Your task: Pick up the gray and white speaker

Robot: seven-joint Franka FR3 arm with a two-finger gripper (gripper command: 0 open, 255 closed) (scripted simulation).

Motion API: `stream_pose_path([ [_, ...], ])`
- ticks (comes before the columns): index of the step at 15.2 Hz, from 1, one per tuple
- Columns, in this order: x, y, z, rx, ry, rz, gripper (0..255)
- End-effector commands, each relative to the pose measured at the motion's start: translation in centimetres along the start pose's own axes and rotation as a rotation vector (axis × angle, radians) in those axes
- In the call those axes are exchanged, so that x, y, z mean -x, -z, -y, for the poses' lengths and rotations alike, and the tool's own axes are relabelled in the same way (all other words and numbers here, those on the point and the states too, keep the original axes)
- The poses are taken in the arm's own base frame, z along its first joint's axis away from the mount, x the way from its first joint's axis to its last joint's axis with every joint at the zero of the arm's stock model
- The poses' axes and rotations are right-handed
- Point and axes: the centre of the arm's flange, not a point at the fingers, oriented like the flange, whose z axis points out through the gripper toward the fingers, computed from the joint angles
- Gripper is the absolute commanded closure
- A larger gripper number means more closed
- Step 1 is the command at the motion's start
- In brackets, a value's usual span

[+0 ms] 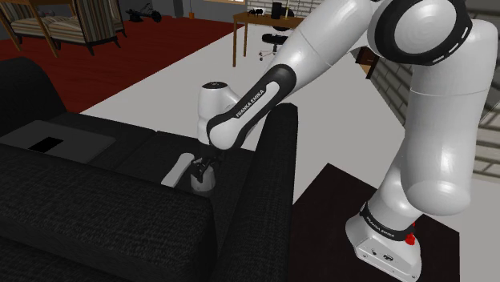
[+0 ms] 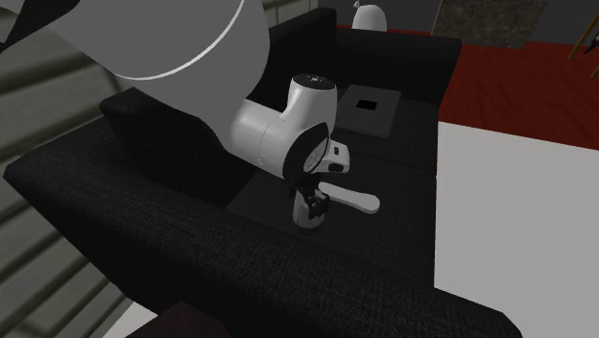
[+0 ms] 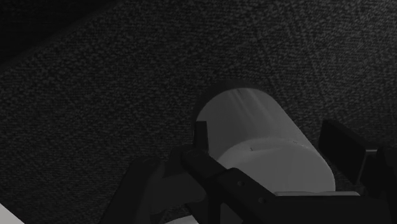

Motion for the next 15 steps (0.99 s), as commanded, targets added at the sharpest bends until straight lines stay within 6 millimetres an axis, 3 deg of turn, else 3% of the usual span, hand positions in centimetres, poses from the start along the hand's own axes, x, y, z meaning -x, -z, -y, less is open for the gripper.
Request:
stream_pose_path([
  [1,0.0,-0.1,0.0,0.0,0.0,0.003,255],
  [4,0.0,-0.2,0.0,0.0,0.0,0.003,255],
  [15,-0.1,5.6,0.6,0.0,0.0,0.003,255],
])
